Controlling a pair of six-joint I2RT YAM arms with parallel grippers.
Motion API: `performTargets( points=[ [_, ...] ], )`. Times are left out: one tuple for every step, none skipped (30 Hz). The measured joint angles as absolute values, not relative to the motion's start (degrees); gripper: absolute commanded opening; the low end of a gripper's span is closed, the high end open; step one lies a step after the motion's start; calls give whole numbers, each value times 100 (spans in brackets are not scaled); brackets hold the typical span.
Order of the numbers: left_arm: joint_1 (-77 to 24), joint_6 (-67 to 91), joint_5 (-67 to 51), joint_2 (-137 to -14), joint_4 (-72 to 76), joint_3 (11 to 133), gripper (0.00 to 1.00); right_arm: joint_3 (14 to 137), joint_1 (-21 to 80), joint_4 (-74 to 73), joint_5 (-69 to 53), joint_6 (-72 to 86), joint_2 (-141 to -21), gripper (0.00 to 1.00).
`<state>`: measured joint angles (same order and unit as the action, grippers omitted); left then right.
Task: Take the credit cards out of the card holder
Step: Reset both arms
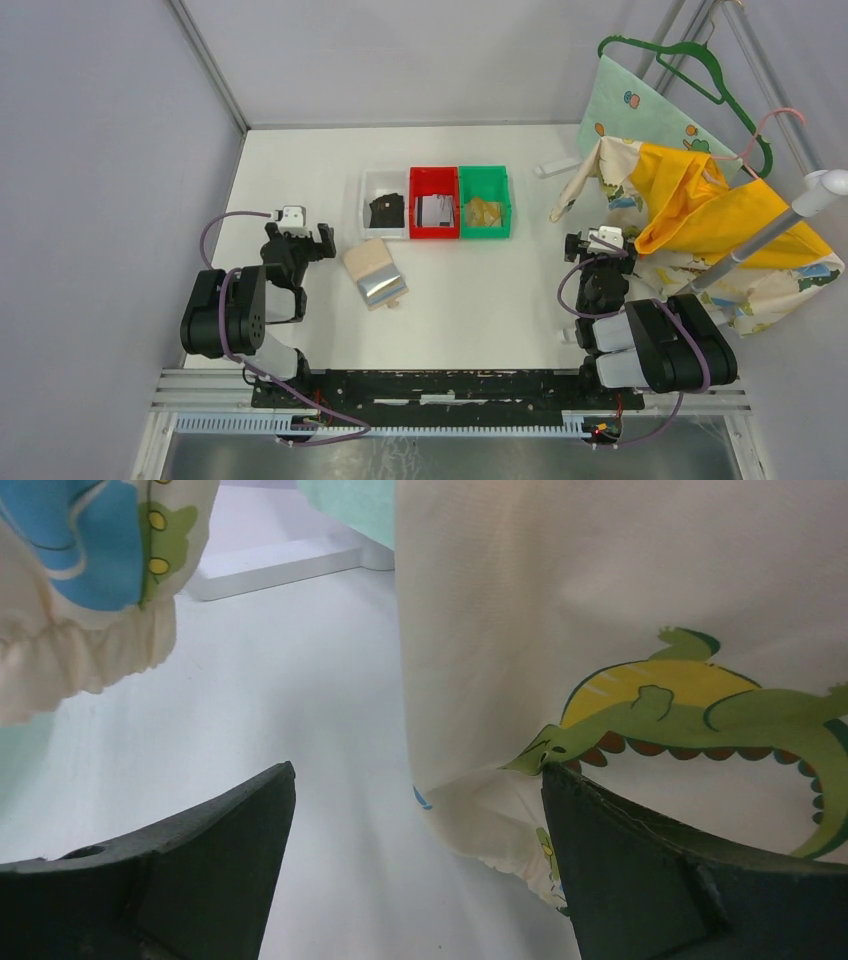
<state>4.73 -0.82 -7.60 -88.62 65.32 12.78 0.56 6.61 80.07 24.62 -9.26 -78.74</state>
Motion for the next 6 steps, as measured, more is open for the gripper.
performTargets(
  points=[
    [475, -84, -757, -8862, 6532, 1278, 100, 56, 661, 8005, 2449, -926, -7874, 98],
    [475, -82, -760, -8862, 6532, 1278, 100, 56, 661, 8007, 2445, -926, -7874, 98],
    [475, -84, -757, -8862, 6532, 1278, 100, 56, 661, 8007, 2440, -926, -7874, 98],
    [473, -84, -760, -8862, 6532, 1278, 100, 56, 661, 8007, 2440, -926, -7874, 98],
    [473, -82, -757, -8862, 6532, 1278, 100, 56, 661, 8007, 2440, -926, -7874, 98],
    [475, -84, -760, -8862, 6532, 1278, 100, 56, 661, 8007, 2438, -926, -7874, 98]
  ],
)
